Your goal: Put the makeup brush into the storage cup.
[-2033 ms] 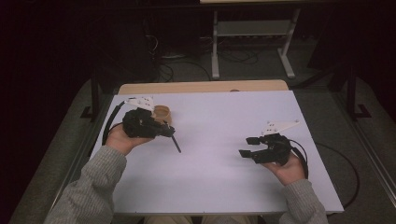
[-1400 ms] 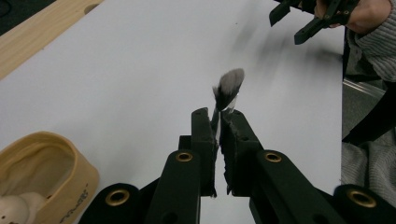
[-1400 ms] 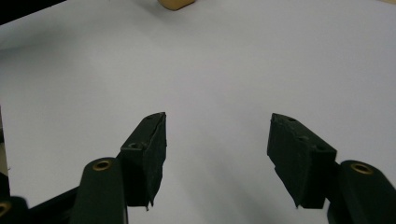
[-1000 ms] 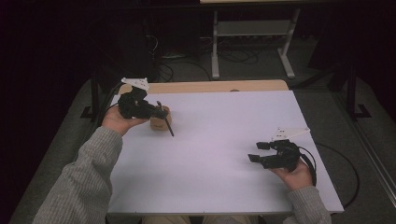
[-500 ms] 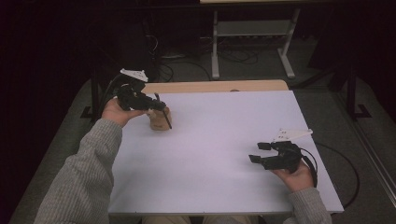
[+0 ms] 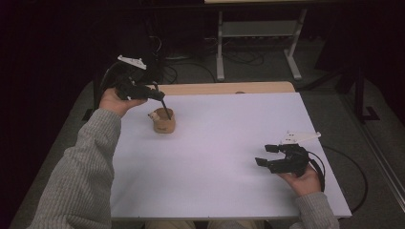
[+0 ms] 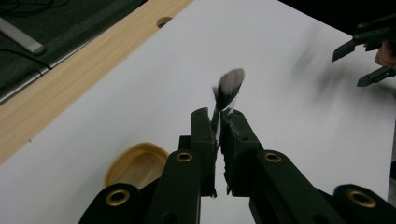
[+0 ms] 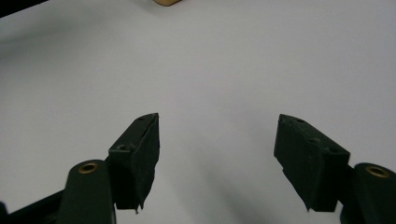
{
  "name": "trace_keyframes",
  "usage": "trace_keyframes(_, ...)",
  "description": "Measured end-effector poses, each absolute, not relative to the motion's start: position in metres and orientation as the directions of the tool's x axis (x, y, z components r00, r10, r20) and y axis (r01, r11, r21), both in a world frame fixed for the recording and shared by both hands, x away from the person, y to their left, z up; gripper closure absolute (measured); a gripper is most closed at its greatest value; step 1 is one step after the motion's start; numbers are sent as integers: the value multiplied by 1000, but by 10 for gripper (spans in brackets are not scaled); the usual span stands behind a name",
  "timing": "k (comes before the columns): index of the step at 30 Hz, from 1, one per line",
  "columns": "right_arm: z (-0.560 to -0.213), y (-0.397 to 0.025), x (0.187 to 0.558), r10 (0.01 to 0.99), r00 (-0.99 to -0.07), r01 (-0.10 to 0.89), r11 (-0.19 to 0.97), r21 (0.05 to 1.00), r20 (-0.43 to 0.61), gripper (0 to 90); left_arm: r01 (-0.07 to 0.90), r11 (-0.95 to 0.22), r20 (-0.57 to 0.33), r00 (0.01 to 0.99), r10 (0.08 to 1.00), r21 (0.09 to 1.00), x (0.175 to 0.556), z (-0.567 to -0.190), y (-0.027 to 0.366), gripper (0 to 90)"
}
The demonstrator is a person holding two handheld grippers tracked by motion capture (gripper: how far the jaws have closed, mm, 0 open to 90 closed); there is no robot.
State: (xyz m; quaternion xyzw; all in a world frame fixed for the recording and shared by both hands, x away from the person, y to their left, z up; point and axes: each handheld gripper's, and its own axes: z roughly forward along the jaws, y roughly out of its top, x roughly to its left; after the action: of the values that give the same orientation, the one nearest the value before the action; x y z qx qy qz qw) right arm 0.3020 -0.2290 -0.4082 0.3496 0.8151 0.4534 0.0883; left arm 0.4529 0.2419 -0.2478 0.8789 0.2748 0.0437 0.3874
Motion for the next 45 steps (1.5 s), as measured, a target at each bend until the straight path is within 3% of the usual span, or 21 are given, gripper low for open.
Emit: trace_keyframes(45,-412,-233,304,659,-730,499,331,801,182,259,559,-499,-149,751,643,662,495,-267,261,837)
